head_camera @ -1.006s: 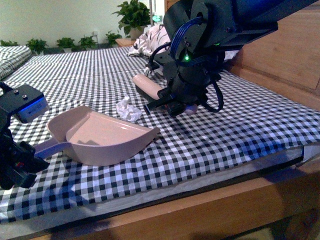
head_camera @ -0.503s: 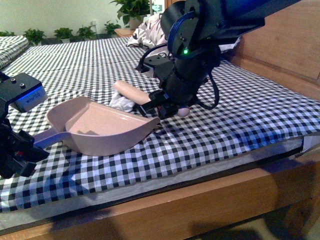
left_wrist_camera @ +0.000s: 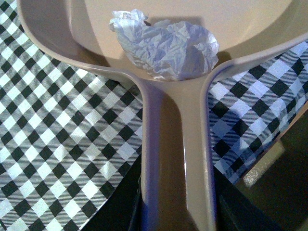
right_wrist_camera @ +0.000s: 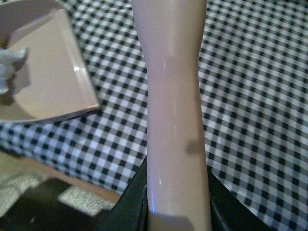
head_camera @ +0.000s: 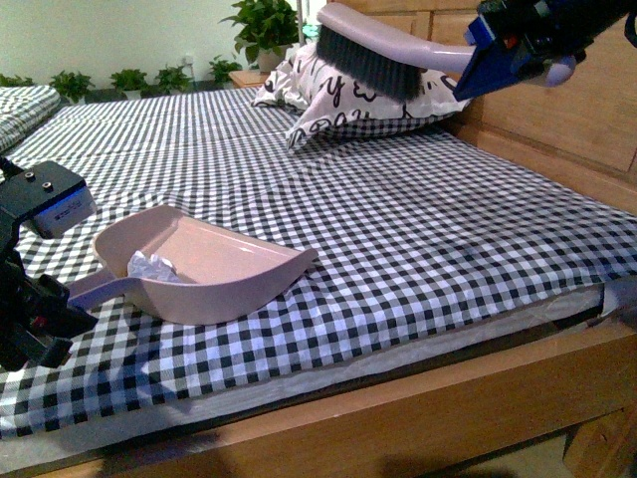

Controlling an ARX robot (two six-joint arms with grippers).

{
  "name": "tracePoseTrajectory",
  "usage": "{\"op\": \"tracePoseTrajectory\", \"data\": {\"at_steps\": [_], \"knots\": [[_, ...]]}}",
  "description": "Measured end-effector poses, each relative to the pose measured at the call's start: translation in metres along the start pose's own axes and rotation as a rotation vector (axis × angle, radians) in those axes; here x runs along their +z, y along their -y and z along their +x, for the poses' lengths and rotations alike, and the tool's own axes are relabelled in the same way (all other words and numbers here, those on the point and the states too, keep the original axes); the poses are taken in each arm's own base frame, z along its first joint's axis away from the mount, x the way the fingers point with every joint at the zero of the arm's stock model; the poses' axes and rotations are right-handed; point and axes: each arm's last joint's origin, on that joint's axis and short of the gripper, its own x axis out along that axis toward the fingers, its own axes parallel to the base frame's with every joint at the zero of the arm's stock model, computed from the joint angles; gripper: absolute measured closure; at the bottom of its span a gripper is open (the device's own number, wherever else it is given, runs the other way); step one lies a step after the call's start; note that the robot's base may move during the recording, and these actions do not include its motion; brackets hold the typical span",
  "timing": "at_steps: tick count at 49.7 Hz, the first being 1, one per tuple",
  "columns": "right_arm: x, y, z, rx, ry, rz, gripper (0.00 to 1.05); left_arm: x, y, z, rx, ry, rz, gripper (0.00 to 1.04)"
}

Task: Clean up trash

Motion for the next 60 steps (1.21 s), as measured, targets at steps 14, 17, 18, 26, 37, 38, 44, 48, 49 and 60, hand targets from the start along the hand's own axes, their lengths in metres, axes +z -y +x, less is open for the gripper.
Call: {"op": "tracePoseTrajectory", "data": {"at_steps": [14,17,18,26,37,38,44,48,49,60], "knots": [[-0.019,0.009,-0.080,-0.130,0.178,0.258,0.85,0.002,-0.017,-0.010,0.365,0.258,-0.249,0.78],[-0.024,0.006,-0.104,-0.136,0.212,0.288,0.85,0.007,-0.023,-0.020,0.427,0.301,-0.311,0.78],[-0.026,0.004,-0.115,-0.135,0.230,0.307,0.85,0.009,-0.025,-0.025,0.455,0.320,-0.339,0.78],[-0.041,-0.022,-0.177,-0.099,0.328,0.343,0.85,0.023,-0.020,-0.059,0.593,0.424,-0.421,0.78],[-0.051,-0.064,-0.242,-0.067,0.476,0.361,0.85,0.038,0.023,-0.113,0.733,0.540,-0.446,0.78],[-0.051,-0.067,-0.245,-0.068,0.486,0.361,0.85,0.038,0.027,-0.118,0.738,0.552,-0.446,0.78],[-0.053,-0.077,-0.260,-0.094,0.532,0.376,0.85,0.037,0.045,-0.138,0.762,0.593,-0.427,0.78],[-0.055,-0.085,-0.270,-0.130,0.563,0.391,0.85,0.030,0.058,-0.150,0.792,0.607,-0.420,0.78],[-0.055,-0.087,-0.272,-0.141,0.570,0.396,0.85,0.028,0.060,-0.152,0.797,0.610,-0.422,0.78],[-0.055,-0.104,-0.292,-0.195,0.640,0.402,0.85,0.009,0.081,-0.164,0.844,0.617,-0.428,0.78]]}}
